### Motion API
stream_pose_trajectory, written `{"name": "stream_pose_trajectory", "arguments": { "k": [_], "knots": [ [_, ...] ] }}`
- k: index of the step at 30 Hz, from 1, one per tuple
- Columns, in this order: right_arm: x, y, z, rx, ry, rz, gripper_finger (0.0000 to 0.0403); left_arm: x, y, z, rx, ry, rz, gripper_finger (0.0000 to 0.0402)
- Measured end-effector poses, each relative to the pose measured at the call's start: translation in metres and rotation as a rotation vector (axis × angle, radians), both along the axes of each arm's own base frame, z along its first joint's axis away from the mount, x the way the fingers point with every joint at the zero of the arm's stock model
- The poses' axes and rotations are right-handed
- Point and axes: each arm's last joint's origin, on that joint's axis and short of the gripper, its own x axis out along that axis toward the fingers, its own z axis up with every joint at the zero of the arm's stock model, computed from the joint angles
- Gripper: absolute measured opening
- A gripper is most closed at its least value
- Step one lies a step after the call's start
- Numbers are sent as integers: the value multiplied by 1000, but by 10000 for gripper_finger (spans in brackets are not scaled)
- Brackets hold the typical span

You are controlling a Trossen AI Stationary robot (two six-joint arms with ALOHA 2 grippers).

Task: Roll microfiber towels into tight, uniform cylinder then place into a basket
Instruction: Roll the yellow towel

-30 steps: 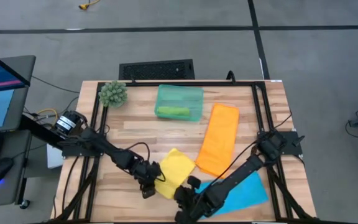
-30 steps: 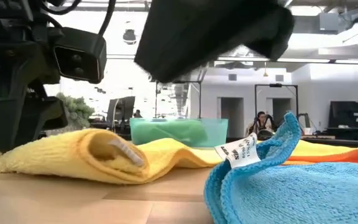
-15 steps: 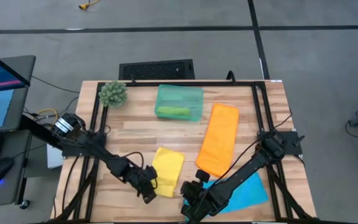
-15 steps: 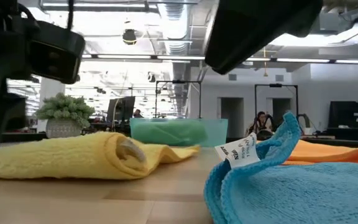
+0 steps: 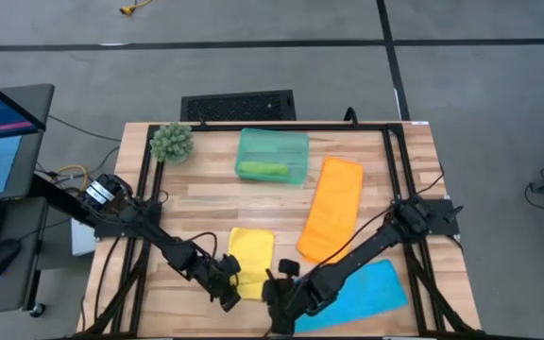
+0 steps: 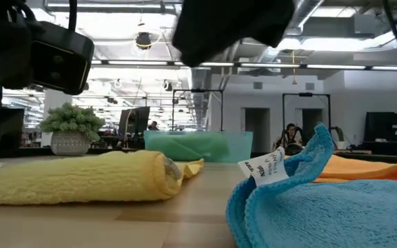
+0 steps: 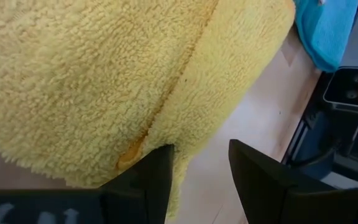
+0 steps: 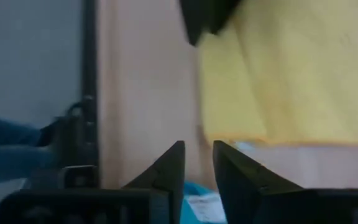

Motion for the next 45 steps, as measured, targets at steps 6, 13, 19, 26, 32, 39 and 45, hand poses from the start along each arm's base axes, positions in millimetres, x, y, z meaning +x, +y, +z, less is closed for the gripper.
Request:
{"name": "stream_pose_trajectory", "arguments": {
  "k": [6, 13, 19, 26, 32, 39, 45],
  "knots": [
    [12, -3, 4, 2, -68, 169, 159, 0, 0, 0, 23, -15, -12, 153],
    [12, -4, -13, -36, -116, 226, 213, 1, 0, 1, 38, -29, -28, 153],
    [14, -7, -20, -63, -122, 253, 215, 1, 0, 1, 40, -32, -31, 153],
    [25, -10, -51, -83, -105, 225, 211, 2, 0, 2, 35, -46, -39, 153],
    [30, -13, -58, -51, -89, 207, 207, 2, 0, 3, 30, -45, -39, 153],
    [26, -15, -75, -67, -5, 171, 206, 2, 0, 3, 30, -39, -41, 153],
    [26, -12, -80, -81, -7, 156, 194, 1, 0, 3, 21, -34, -39, 153]
  ]
}}
